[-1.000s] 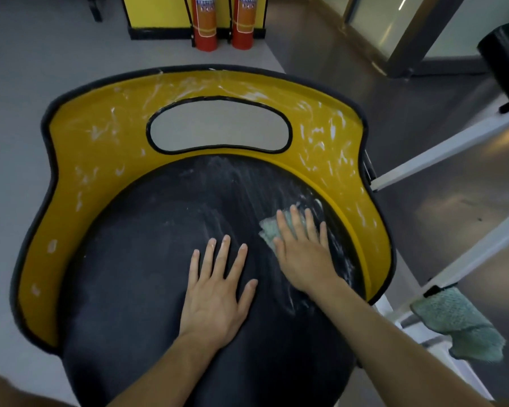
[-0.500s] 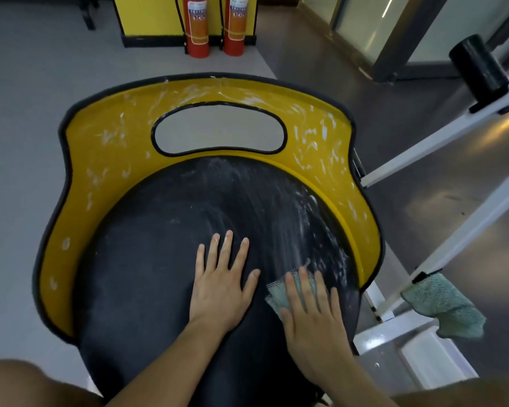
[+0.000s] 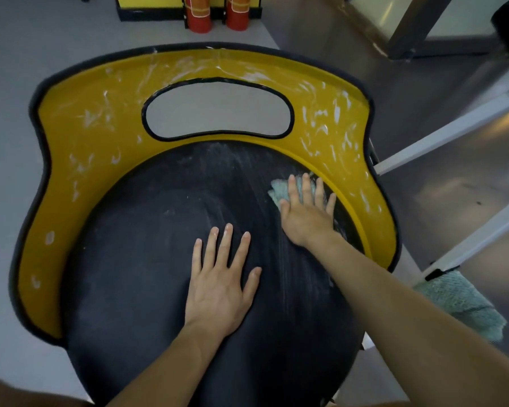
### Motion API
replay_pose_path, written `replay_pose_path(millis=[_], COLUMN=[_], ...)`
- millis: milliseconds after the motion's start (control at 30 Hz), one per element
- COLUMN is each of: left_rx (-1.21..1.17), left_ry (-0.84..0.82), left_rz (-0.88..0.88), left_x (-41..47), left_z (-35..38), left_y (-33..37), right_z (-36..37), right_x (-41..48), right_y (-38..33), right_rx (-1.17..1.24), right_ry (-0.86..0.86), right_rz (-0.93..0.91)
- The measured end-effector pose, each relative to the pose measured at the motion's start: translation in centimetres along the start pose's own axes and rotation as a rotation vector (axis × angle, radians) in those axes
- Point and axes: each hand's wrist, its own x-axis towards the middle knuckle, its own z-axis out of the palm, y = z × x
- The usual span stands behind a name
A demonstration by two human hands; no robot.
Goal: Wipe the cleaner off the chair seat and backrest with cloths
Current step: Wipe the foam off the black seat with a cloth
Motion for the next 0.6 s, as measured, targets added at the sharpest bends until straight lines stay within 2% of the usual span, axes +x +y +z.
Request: replay_pose_path(millis=[167,367,467,600], left_rx=[0.004,0.008,0.021,0.013], left_ry=[0.003,-0.005,-0.012,0.0], left_rz=[-0.001,-0.004,-0.003,0.004], left_x=[0.0,0.0,0.0,0.1], left_z=[0.0,-0.1,0.0,0.1], left_y=[0.0,0.0,0.0,-0.1], right_z=[-0.2,4.0,6.3,6.5], right_x=[-1.6,-13.4,-18.2,-16.6], right_y=[0.2,1.6,2.8,2.9], right_rx=[-0.001,-0.011,-0.069,-0.093], right_ry=[-0.048,0.012,0.052,0.107], right_rz=[-0.03,-0.083,-0.046,-0.043])
